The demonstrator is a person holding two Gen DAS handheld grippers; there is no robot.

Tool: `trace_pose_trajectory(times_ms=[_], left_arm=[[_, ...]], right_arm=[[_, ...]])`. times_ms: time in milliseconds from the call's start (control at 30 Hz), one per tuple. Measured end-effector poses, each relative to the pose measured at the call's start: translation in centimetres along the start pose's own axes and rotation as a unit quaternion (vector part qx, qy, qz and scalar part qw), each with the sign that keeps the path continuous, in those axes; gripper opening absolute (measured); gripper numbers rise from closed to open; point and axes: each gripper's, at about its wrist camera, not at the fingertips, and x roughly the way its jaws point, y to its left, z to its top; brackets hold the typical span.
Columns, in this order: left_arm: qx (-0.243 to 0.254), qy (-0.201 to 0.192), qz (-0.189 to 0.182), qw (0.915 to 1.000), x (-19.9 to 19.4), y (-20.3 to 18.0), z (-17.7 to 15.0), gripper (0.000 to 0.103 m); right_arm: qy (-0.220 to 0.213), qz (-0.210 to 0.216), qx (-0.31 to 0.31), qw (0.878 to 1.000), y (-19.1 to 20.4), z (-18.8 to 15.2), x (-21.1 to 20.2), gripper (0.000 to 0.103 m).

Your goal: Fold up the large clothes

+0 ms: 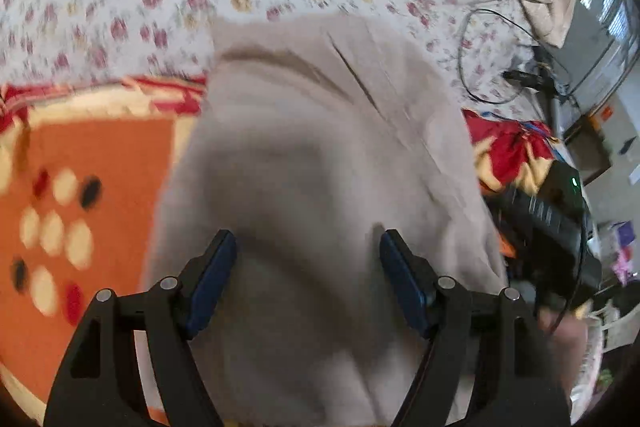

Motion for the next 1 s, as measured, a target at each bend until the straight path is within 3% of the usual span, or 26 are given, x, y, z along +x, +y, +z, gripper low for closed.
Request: trace_pose_trajectory(times_ms=[167,333,400,600,733,800,833,867,1000], left_arm=[[0.080,0.018,0.046,0.9956,1.9,-2.9,-1.7,0.075],[0.048,0.016,0.005,0.9987,-0.6,-1.1,-1.0,0.075],[0.036,0.001,0.014,0.9993,-1.8,0.1,-0.9,0.075],[0.027,0.000,0.071,0.9971,-2.2,3.2,-0.9,0.075],[0.010,-0.007,0.084,0.9964,-2.0,4.7,-0.2,0.075],[0.011,-0.006,0.089,0.9959,-1.5,5.0,0.5,0.075],[0.014,-0.005,0.093,0.9955,-1.2,5.0,0.9,0.075],[0.017,-0.006,0.095,0.9953,-1.1,4.9,1.3,0.075],[0.024,-0.007,0.094,0.9952,0.2,4.2,2.6,0.076]], right_arm=[[-0.029,0.059,0.024,0.998,0.0,0.3,-1.4,0.072],[-0.037,0.128,0.003,0.991,1.7,0.3,-2.0,0.076],[-0.030,0.140,-0.030,0.989,3.2,0.0,-2.0,0.080],[-0.020,0.071,-0.152,0.986,8.1,-0.7,-0.8,0.084],[0.004,-0.013,-0.212,0.977,10.1,-1.0,1.5,0.084],[0.003,-0.055,-0.241,0.969,10.4,-1.1,2.0,0.063],[-0.010,-0.076,-0.259,0.963,10.7,-1.1,1.8,0.028],[-0.020,-0.074,-0.265,0.961,10.7,-1.1,1.3,0.013],[-0.061,-0.079,-0.286,0.953,10.9,-1.2,-1.2,0.006]])
